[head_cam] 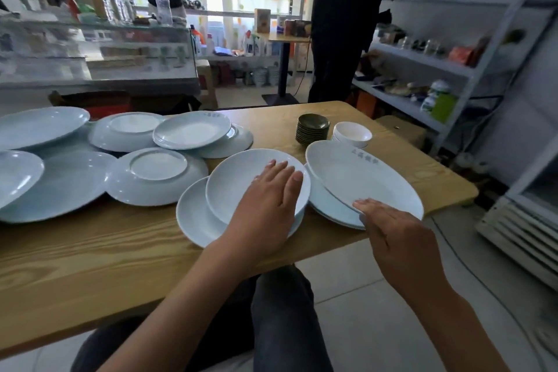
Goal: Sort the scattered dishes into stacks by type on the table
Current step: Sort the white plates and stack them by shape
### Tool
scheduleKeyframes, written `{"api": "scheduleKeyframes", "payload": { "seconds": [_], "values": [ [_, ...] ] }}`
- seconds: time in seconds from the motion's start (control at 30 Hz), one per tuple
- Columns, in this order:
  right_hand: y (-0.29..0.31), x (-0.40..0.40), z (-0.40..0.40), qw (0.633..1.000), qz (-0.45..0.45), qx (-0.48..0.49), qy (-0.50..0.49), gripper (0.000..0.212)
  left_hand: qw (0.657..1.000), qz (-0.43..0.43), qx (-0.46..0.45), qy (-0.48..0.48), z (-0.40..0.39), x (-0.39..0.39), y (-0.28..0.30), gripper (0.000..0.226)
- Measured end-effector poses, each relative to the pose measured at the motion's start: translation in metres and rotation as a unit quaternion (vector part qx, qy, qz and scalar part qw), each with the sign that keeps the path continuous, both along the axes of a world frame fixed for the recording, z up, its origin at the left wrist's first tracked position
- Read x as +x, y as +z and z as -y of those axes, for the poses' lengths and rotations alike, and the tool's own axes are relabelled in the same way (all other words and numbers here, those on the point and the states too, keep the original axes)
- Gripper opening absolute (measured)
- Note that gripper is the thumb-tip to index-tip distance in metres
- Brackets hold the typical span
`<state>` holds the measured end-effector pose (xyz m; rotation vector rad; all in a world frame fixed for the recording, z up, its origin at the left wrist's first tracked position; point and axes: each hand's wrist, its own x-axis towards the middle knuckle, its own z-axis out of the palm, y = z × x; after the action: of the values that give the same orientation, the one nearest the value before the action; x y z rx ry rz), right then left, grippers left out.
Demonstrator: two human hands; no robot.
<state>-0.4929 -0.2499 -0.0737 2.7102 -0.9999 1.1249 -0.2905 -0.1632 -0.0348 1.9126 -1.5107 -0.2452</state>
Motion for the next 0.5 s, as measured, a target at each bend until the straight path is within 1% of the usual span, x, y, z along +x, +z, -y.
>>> {"api": "scheduleKeyframes", "payload": {
  "seconds": [0.07, 0.13, 0.23, 0.4, 0.47, 0.5],
  "values": [
    [-0.004, -0.008, 0.004, 1.0, -0.004, 0.005, -0.017, 0.025, 1.0, -0.004, 0.015, 0.016, 0.002, 0.0, -0.003, 0.059],
    [-0.008, -0.014, 0.007, 0.999, -0.008, 0.004, -0.031, 0.021, 1.0, -0.003, 0.02, 0.022, 0.004, 0.0, -0.006, 0.057],
    [-0.013, -0.016, 0.014, 0.999, -0.023, 0.003, -0.044, 0.024, 1.0, 0.004, 0.028, 0.009, 0.004, 0.003, -0.006, 0.056],
    [-0.022, -0.016, 0.023, 0.998, -0.045, 0.006, -0.042, 0.023, 0.998, 0.0, 0.056, -0.03, 0.002, 0.002, 0.002, 0.058],
    [-0.025, -0.014, 0.024, 0.997, -0.059, -0.006, -0.042, 0.02, 0.998, 0.032, 0.055, -0.025, 0.001, 0.003, 0.003, 0.058],
    [-0.026, -0.013, 0.024, 0.997, -0.064, -0.008, -0.042, 0.021, 0.996, 0.07, 0.061, -0.02, 0.0, 0.004, 0.003, 0.057]
  ]
}}
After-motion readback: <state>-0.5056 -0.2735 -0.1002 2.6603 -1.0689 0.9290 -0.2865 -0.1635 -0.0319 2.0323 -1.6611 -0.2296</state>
